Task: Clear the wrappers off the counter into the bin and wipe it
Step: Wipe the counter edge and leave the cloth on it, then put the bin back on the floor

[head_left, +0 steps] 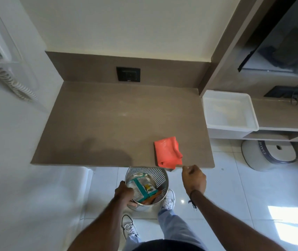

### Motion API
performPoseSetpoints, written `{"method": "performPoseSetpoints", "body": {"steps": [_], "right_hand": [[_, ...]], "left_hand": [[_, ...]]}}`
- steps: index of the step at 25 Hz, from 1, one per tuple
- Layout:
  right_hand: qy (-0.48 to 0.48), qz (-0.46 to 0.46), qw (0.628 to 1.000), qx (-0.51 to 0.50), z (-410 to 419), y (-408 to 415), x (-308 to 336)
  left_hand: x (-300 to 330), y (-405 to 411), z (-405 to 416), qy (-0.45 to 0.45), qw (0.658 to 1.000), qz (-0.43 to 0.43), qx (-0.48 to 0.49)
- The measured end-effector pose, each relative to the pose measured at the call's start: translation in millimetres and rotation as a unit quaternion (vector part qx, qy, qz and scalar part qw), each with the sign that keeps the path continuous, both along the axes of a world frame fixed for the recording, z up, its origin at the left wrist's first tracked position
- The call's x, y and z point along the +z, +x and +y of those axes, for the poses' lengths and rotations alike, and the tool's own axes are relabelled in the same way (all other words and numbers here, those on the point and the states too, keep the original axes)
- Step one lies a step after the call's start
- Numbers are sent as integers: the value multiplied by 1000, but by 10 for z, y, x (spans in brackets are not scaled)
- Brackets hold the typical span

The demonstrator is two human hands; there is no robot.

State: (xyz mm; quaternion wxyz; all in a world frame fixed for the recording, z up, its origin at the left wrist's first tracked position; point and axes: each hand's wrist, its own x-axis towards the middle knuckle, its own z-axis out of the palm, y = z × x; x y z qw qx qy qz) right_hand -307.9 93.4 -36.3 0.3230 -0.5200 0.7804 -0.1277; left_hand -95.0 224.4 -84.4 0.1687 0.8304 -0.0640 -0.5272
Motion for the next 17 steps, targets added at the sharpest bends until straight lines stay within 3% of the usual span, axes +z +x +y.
{"method": "performPoseSetpoints", "body": {"steps": [6, 11, 17], "right_hand": [[262, -46, 957, 115, 347, 60, -636], [278, 21, 938, 204, 306, 185, -1425], [269, 53, 949, 155, 354, 163, -3043]], "left_hand": [[-248, -6, 105, 4, 999, 44, -7], [-981, 25, 101, 4, 998, 23, -65], [-2529, -106, 153, 22, 1000, -2, -20]]}}
